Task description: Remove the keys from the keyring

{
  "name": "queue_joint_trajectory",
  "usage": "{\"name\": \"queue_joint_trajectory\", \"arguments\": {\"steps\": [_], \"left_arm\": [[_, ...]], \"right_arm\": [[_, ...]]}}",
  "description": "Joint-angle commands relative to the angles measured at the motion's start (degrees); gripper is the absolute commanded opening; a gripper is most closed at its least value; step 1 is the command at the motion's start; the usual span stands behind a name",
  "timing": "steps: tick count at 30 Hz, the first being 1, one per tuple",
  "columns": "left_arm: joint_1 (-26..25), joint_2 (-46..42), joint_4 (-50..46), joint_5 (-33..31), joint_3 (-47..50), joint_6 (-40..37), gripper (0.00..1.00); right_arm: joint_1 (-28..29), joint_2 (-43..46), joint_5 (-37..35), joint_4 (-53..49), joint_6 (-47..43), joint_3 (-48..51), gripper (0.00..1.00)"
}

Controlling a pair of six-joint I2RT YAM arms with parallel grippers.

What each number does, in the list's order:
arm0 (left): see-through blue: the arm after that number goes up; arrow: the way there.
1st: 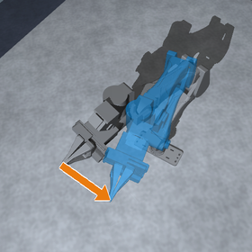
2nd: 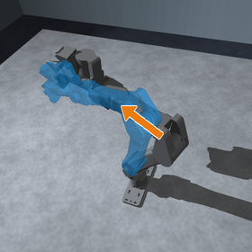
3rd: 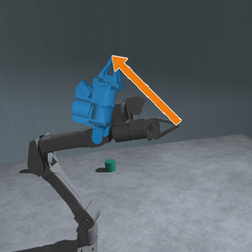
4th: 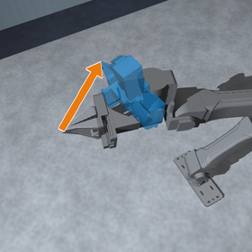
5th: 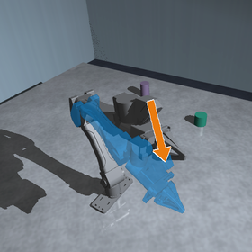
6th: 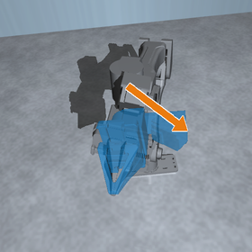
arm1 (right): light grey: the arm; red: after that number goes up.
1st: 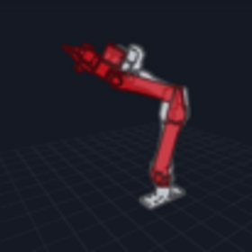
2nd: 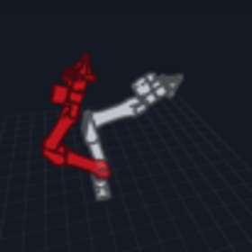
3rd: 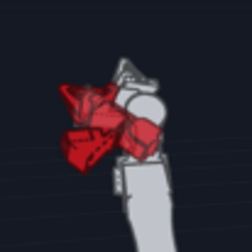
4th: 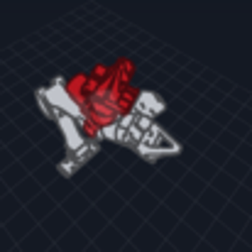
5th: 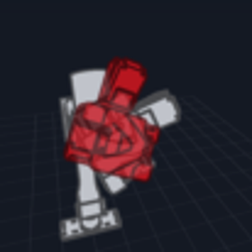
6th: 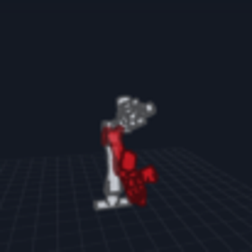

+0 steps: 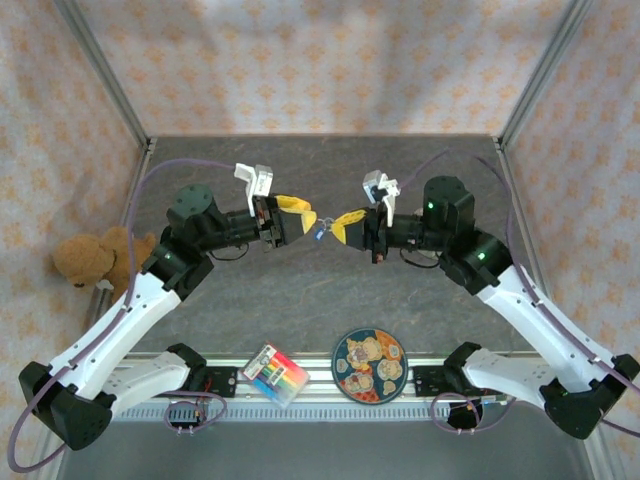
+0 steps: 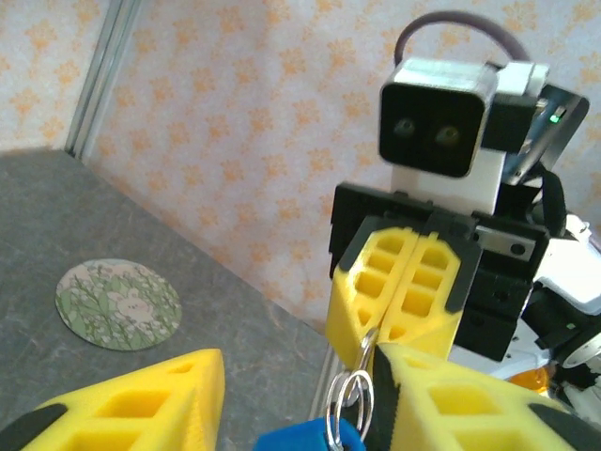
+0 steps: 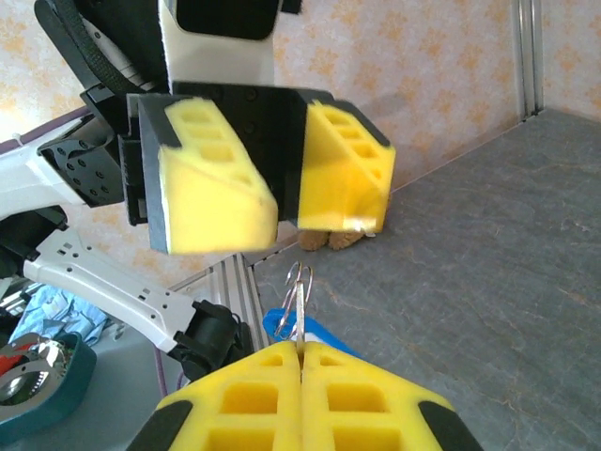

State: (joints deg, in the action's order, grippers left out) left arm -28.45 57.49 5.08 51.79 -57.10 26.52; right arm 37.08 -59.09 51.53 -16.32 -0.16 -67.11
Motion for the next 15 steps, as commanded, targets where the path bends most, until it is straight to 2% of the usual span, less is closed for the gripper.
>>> {"name": "queue_joint_trajectory", "arguments": {"steps": [1,9,15], "left_arm": [[0.47,0.25,-4.24,4.21,-3.82,-3.34,0.47],[0.40,1.88,-10.54,8.15,-6.79,-6.77,0.51],[0.12,3.32,-14.10,9.63,-8.50,-9.04,0.49]], "right_arm": [[-0.98,-1.11,2.59,-6.25,-4.58,-3.79,0.00],[-3.33,-4.13,9.26,-10.28,-6.31,-7.06,0.00],[-3.51,-5.58,11.41,-12.61,-7.39,-8.94,0.00]]}}
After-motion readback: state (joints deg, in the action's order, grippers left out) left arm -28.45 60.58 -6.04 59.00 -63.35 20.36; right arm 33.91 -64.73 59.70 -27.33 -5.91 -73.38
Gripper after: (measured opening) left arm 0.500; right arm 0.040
